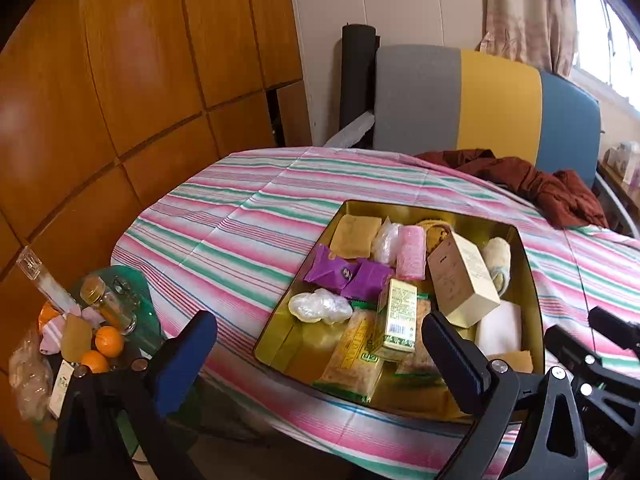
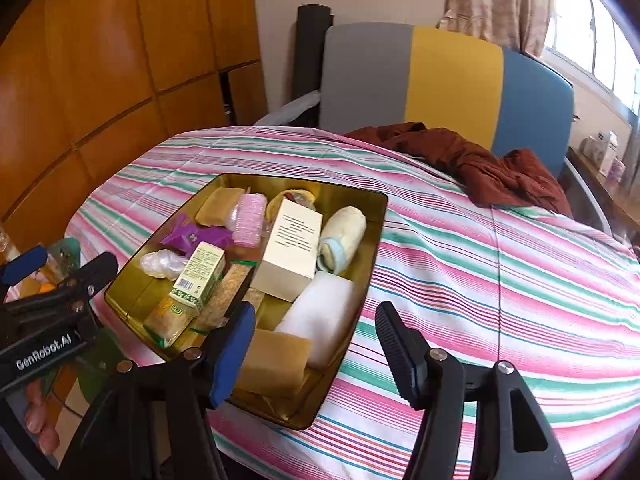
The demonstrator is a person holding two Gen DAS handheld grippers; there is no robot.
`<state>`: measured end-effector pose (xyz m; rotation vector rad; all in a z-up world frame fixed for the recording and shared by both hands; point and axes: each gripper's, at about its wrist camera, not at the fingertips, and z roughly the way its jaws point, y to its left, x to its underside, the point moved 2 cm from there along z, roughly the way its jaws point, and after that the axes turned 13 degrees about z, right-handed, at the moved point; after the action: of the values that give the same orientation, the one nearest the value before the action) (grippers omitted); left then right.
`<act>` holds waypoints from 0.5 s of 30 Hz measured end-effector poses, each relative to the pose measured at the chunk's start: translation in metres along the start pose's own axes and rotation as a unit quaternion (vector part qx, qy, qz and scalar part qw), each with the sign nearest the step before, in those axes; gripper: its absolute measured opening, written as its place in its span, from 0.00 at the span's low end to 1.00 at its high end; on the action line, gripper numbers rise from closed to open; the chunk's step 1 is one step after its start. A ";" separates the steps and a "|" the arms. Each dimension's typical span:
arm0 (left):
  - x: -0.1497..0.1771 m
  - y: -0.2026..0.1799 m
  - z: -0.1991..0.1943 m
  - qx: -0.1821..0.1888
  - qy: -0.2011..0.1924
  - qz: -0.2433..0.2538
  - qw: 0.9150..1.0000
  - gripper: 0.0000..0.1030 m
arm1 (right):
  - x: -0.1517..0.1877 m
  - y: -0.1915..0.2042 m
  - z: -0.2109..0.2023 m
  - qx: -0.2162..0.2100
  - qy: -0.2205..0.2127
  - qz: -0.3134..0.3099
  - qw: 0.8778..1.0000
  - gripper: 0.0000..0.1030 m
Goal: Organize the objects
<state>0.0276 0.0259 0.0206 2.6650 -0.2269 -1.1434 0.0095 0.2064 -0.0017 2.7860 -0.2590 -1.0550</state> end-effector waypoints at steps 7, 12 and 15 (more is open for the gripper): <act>0.002 0.003 0.004 0.001 0.027 0.001 1.000 1.00 | -0.002 0.002 0.006 0.010 0.013 0.020 1.000 0.62; -0.001 0.010 0.005 0.007 0.034 -0.009 0.999 1.00 | -0.003 0.010 0.009 0.024 0.015 0.015 0.999 0.62; -0.002 0.013 0.006 0.008 0.035 -0.012 0.999 1.00 | -0.004 0.011 0.010 0.030 0.018 0.025 0.999 0.62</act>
<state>0.0212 0.0132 0.0217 2.7223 -0.1933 -1.0569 -0.0013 0.1961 -0.0045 2.8328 -0.3591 -1.0017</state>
